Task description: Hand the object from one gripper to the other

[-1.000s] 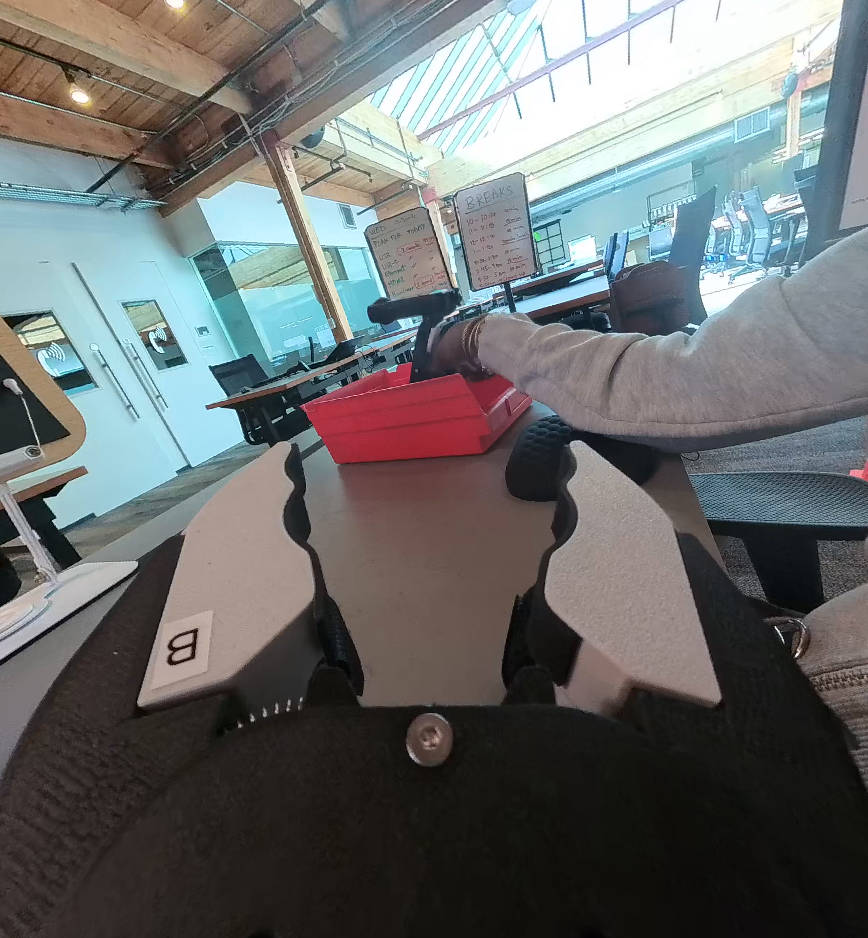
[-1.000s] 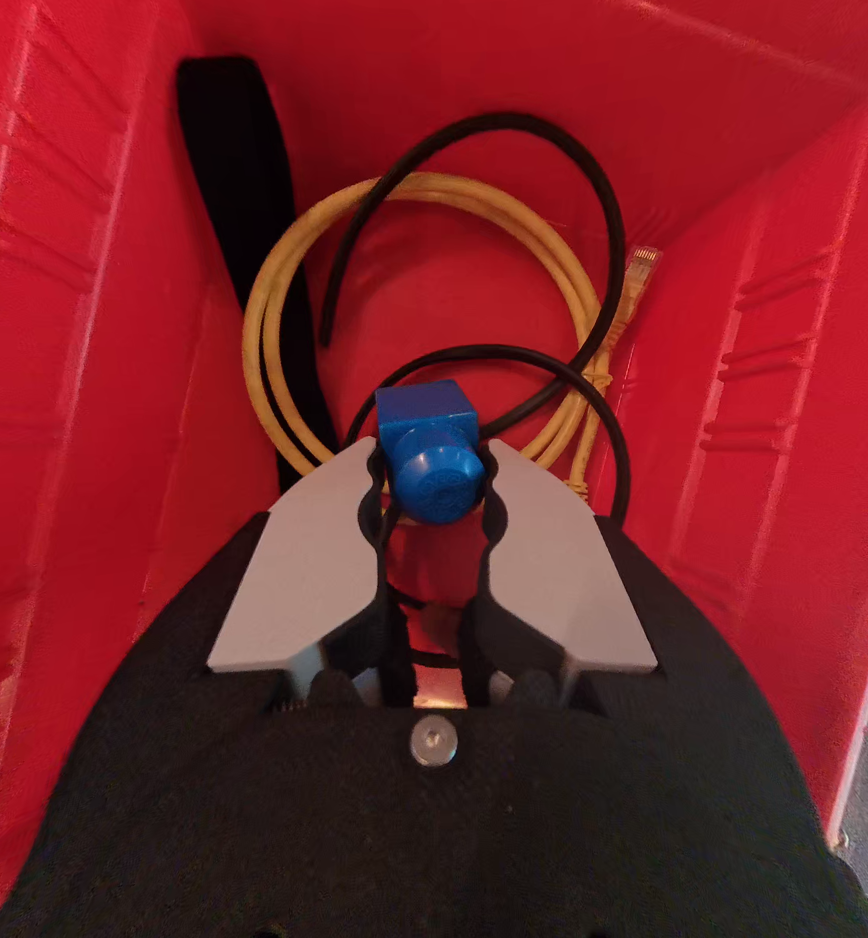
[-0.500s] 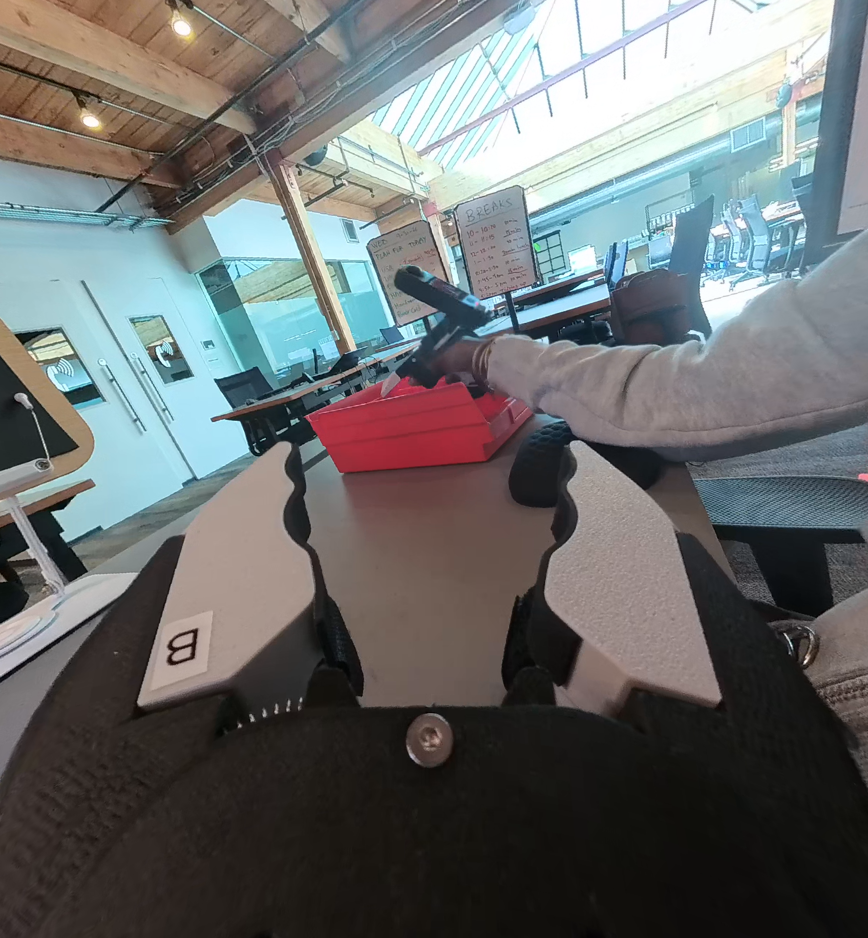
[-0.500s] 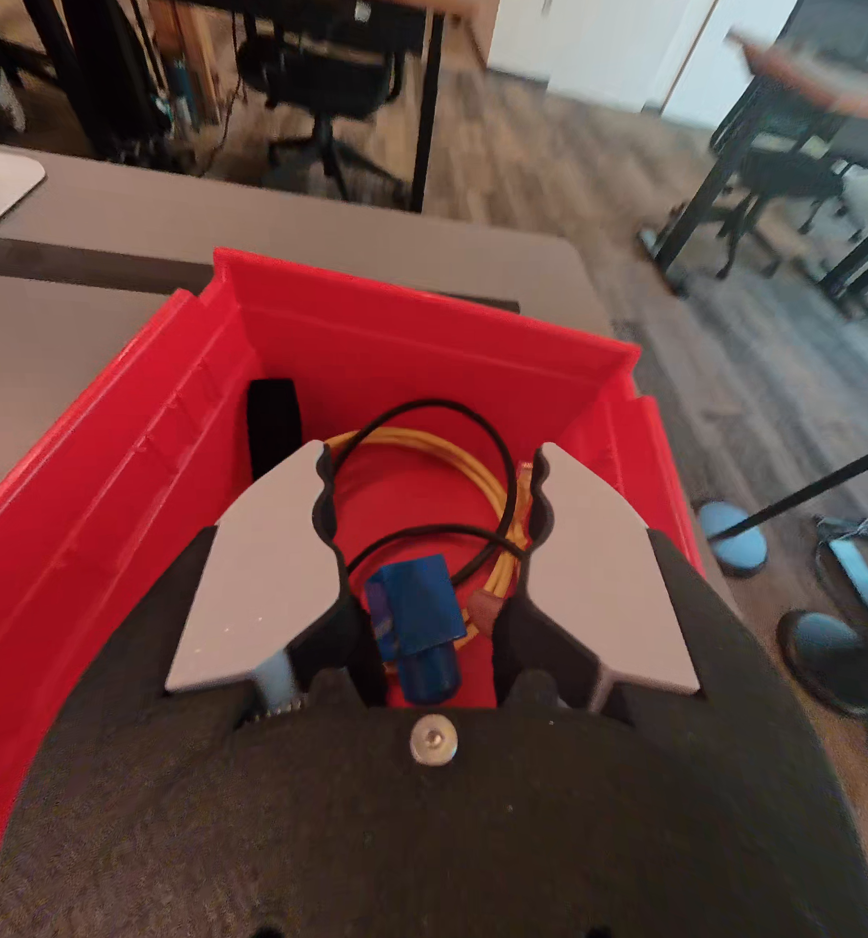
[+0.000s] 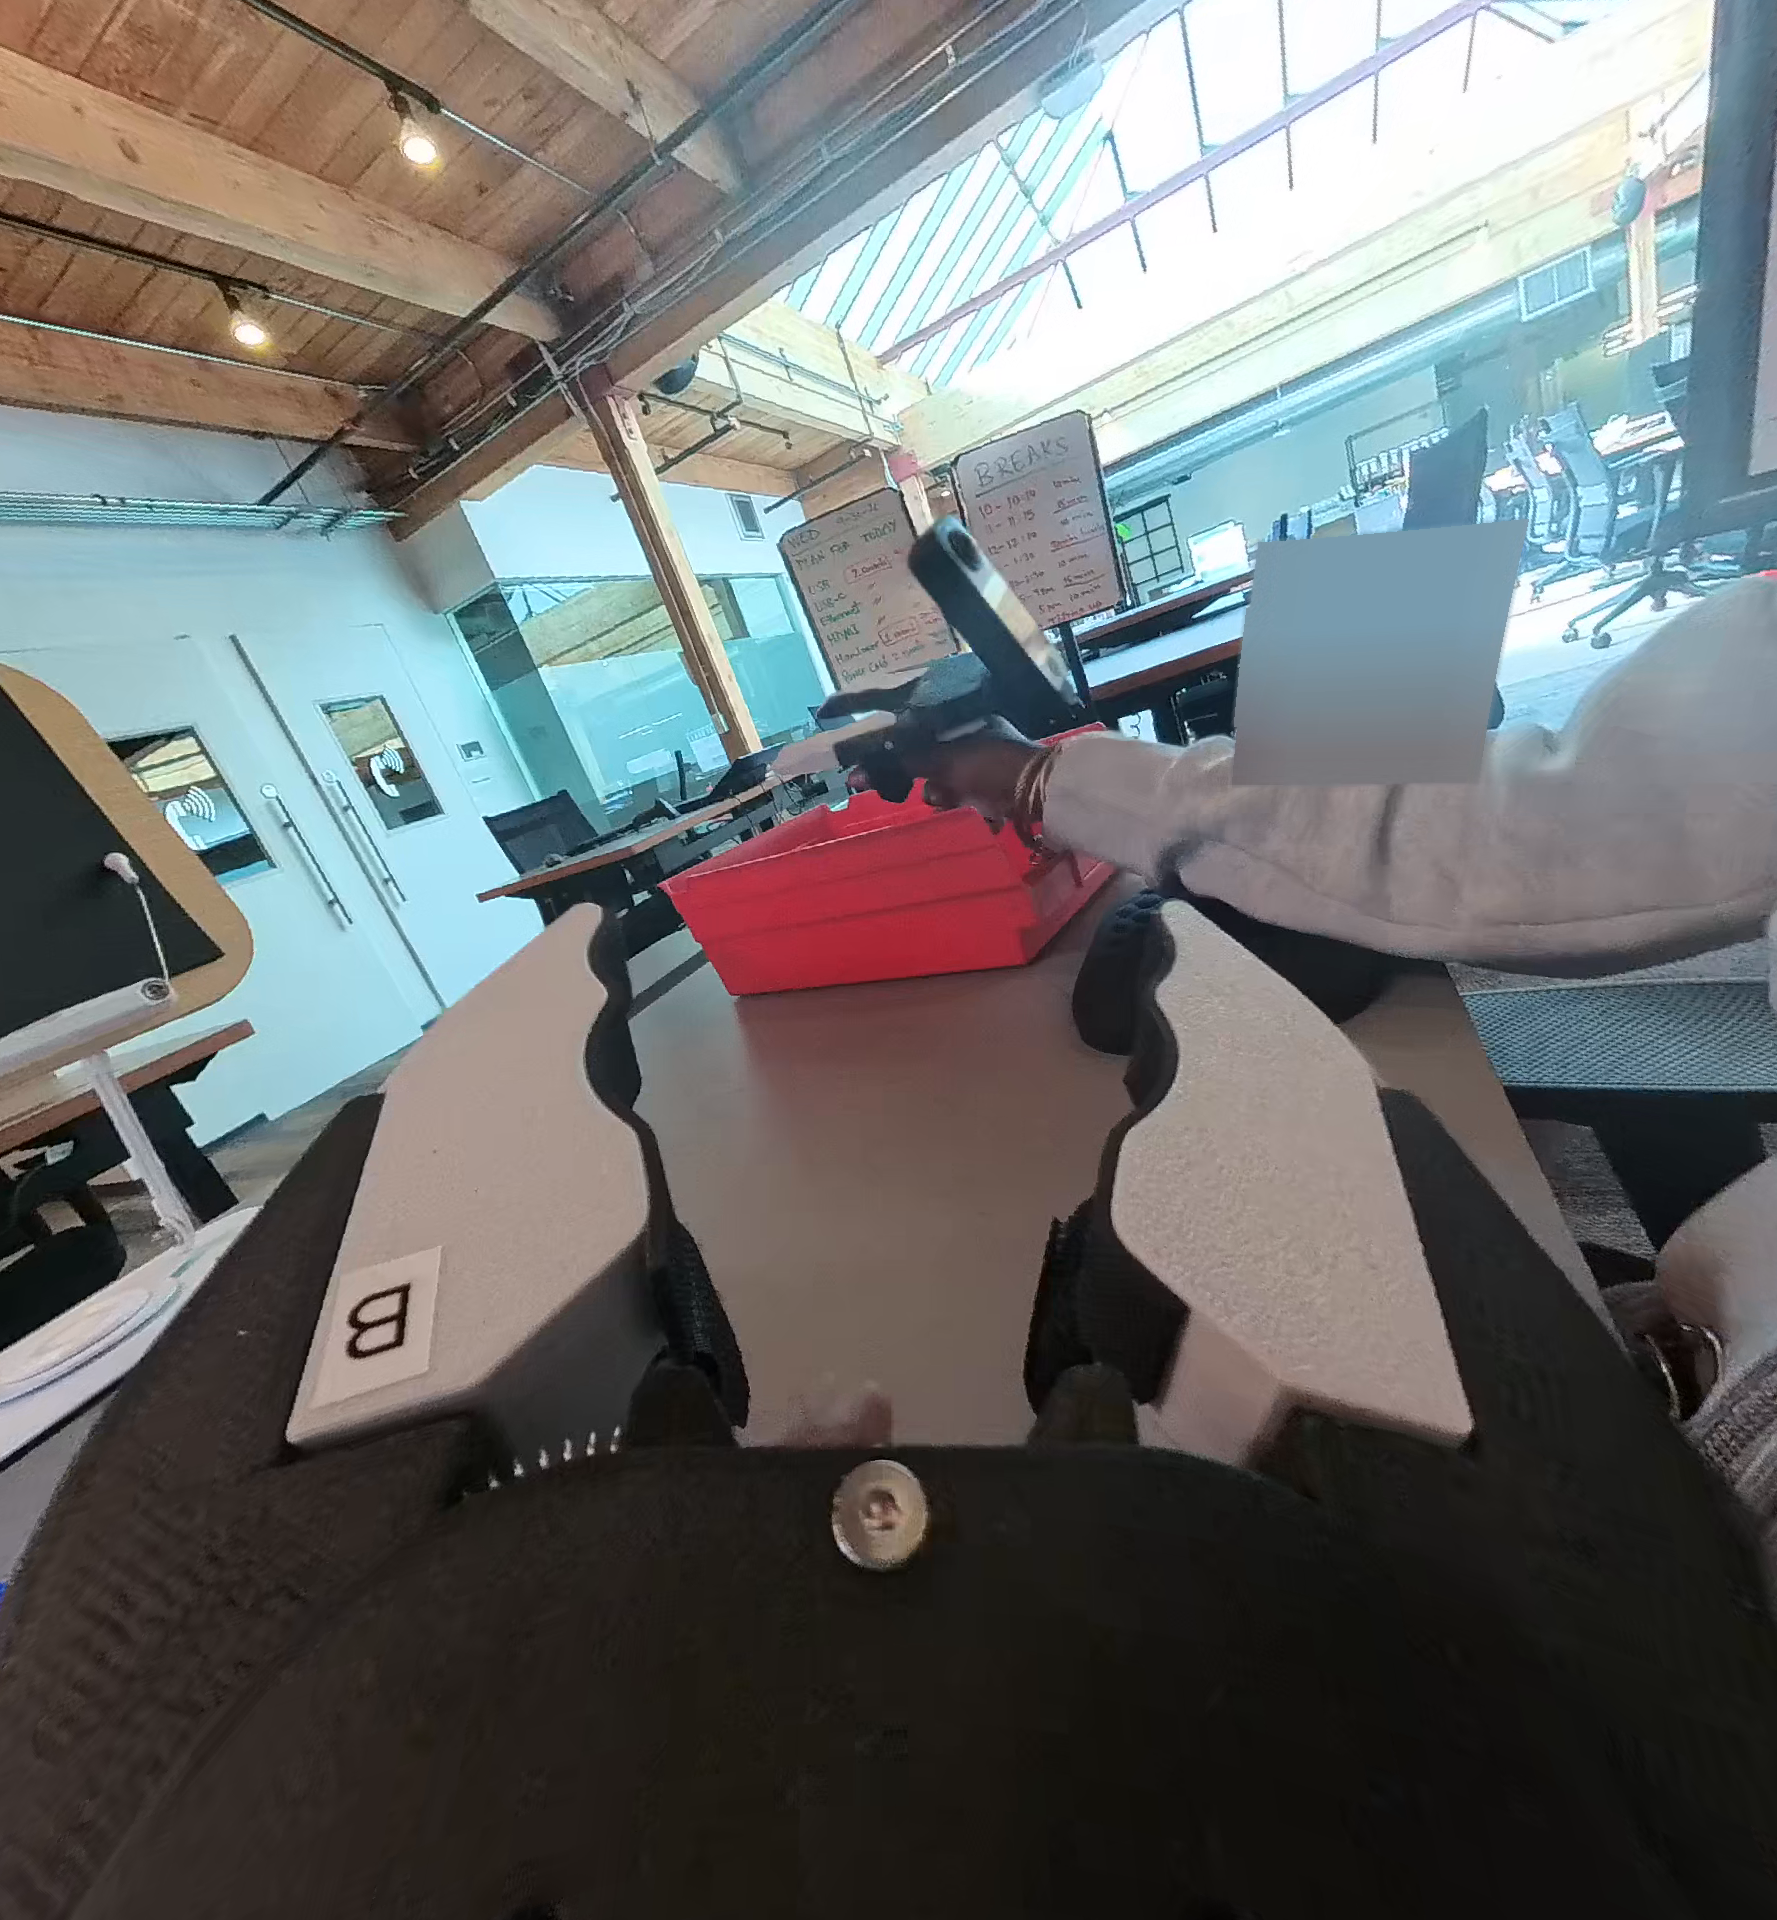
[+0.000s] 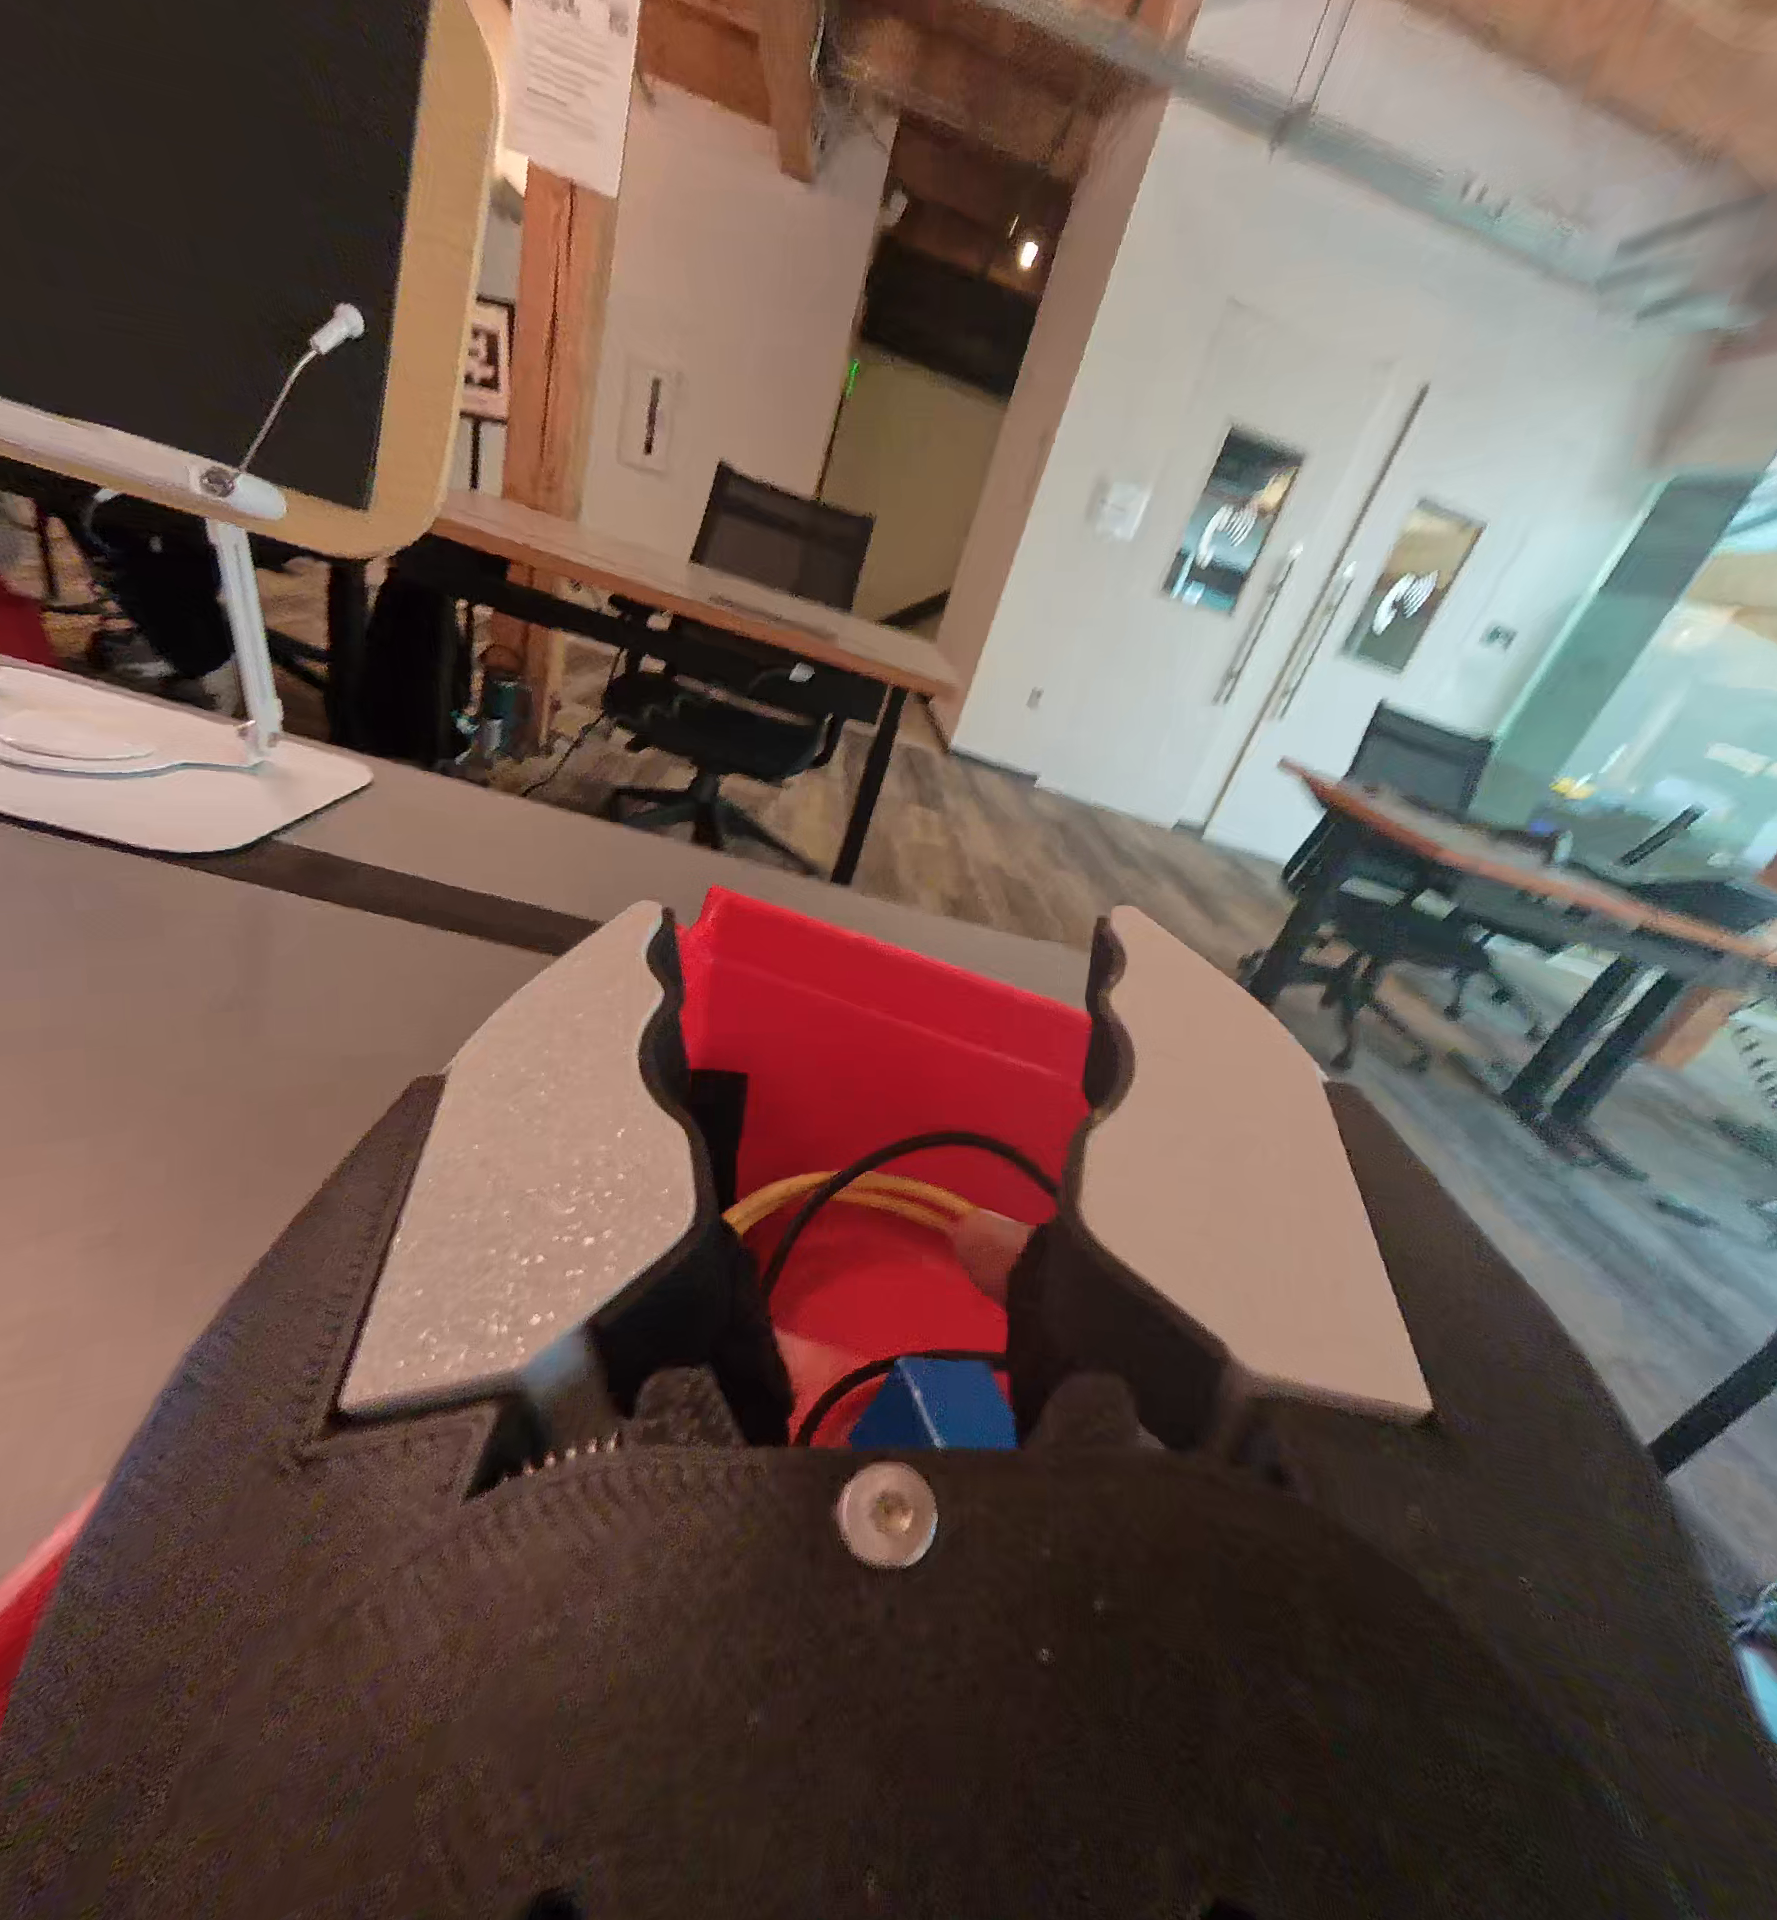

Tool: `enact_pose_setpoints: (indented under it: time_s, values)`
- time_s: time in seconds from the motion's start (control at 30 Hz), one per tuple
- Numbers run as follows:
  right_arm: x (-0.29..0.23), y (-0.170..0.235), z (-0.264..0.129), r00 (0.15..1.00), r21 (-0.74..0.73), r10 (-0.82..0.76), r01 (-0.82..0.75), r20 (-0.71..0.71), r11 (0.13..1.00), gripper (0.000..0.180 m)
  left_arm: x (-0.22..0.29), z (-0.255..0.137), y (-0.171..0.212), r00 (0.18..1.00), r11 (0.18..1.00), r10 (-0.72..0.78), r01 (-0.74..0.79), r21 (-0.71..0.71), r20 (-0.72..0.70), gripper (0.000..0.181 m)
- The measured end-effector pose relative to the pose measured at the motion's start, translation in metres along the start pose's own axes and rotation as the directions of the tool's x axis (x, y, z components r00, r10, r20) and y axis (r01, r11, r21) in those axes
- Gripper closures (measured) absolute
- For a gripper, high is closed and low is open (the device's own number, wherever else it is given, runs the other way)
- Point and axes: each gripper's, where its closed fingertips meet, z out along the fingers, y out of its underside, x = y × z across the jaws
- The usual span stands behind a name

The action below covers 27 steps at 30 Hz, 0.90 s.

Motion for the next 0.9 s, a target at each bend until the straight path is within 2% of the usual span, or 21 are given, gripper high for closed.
enact_pose_setpoints:
  time_s: [0.17, 0.33, 0.4, 0.47, 0.57, 0.63, 0.73, 0.83, 0.87, 0.9]
  values:
    - [-0.001, -0.019, -0.014, 0.997, 0.168, -0.067, 0.073, -0.039, 0.983, 0.106, -0.007, -0.003, -0.001, 0.998, 1.000, 0.017, -0.016, -0.006, 0.059, 0.091]
    - [-0.003, -0.031, -0.020, 1.000, 0.222, 0.014, -0.012, -0.010, 0.975, 0.104, -0.037, -0.024, -0.020, 0.969, 0.998, -0.002, -0.013, 0.058, 0.248, 0.105]
    - [-0.006, -0.030, -0.018, 1.000, 0.212, -0.005, 0.006, -0.001, 0.977, 0.103, -0.045, -0.034, -0.031, 0.972, 0.997, -0.031, 0.015, 0.069, 0.232, 0.106]
    - [-0.007, -0.026, -0.016, 0.999, 0.184, -0.042, 0.043, -0.006, 0.982, 0.102, -0.056, -0.046, -0.039, 0.987, 0.999, -0.020, 0.027, -0.038, 0.159, 0.106]
    - [-0.009, -0.023, -0.014, 0.998, 0.169, -0.058, 0.057, -0.001, 0.984, 0.101, -0.078, -0.064, -0.040, 0.999, 0.939, -0.022, 0.036, -0.342, 0.045, 0.103]
    - [-0.011, -0.023, -0.013, 0.999, 0.172, -0.045, 0.042, 0.011, 0.984, 0.100, -0.105, -0.075, -0.029, 0.999, 0.849, 0.023, -0.008, -0.529, 0.022, 0.103]
    - [-0.012, -0.023, -0.013, 0.998, 0.167, -0.059, 0.057, 0.007, 0.984, 0.101, -0.138, -0.094, 0.023, 0.998, 0.598, -0.018, -0.041, -0.800, -0.064, 0.099]
    - [-0.011, -0.024, -0.014, 0.998, 0.164, -0.070, 0.068, 0.003, 0.984, 0.101, -0.164, -0.111, 0.085, 0.989, 0.286, -0.093, -0.081, -0.955, -0.112, 0.094]
    - [-0.010, -0.025, -0.014, 0.998, 0.167, -0.067, 0.065, 0.003, 0.984, 0.101, -0.175, -0.115, 0.102, 0.989, 0.199, -0.093, -0.095, -0.975, -0.115, 0.093]
    - [-0.010, -0.025, -0.014, 0.998, 0.170, -0.063, 0.061, 0.004, 0.984, 0.101, -0.184, -0.115, 0.115, 0.989, 0.154, -0.100, -0.095, -0.984, -0.111, 0.091]
